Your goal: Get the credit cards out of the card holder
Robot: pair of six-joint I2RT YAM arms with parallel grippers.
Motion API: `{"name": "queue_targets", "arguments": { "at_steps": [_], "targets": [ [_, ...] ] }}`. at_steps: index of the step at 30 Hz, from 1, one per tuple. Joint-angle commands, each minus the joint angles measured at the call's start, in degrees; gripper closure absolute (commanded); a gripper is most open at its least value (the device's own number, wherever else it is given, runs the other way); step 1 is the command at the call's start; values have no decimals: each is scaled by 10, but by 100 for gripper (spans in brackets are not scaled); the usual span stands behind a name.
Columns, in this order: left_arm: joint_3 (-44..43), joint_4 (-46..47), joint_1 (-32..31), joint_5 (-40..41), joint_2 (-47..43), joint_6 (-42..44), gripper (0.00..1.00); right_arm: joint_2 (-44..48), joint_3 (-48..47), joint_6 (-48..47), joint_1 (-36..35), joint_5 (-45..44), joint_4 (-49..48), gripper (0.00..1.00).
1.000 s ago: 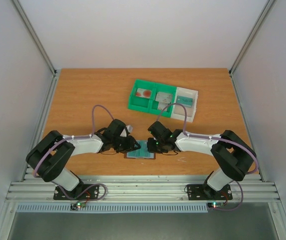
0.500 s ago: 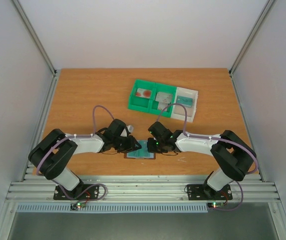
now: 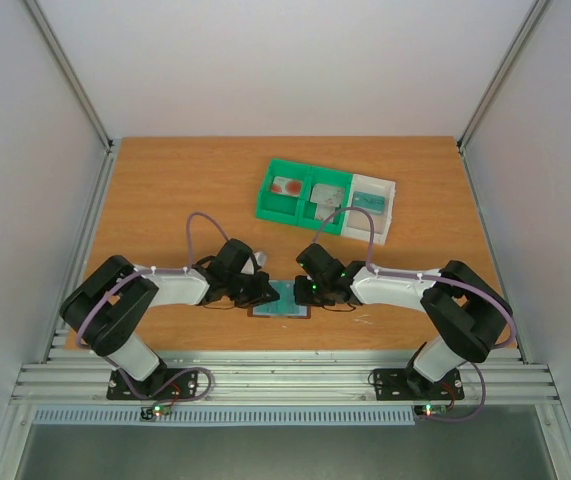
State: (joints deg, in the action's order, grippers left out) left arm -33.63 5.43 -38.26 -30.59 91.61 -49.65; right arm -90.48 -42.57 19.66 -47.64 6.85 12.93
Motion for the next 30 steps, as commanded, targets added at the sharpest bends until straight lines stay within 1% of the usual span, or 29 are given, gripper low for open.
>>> {"name": "queue_targets", "arguments": {
  "at_steps": [1, 10, 16, 19, 23, 26, 28, 30],
  "targets": [
    [14, 3, 5, 3, -5, 1, 99, -7, 16, 8, -3, -13, 11, 90],
    [26, -18, 19, 2, -73, -11, 100, 9, 15, 10, -3, -18, 13, 90],
    [29, -50, 21, 27, -107, -18, 100, 31, 21, 16, -3, -7, 0, 89],
    [31, -82, 22, 46, -133, -21, 100, 52, 21, 22, -3, 4, -6, 86],
    [36, -99, 24, 63, -176, -27, 100, 83, 25, 33, -3, 16, -13, 85],
    [40, -106, 25, 66, -201, -36, 100, 106, 34, 49, -3, 39, -40, 84],
    [43, -107, 25, 66, -213, -42, 100, 117, 45, 68, -3, 58, -73, 80],
    [48, -103, 25, 66, -224, -51, 100, 124, 56, 86, -3, 70, -105, 78]
  ]
}}
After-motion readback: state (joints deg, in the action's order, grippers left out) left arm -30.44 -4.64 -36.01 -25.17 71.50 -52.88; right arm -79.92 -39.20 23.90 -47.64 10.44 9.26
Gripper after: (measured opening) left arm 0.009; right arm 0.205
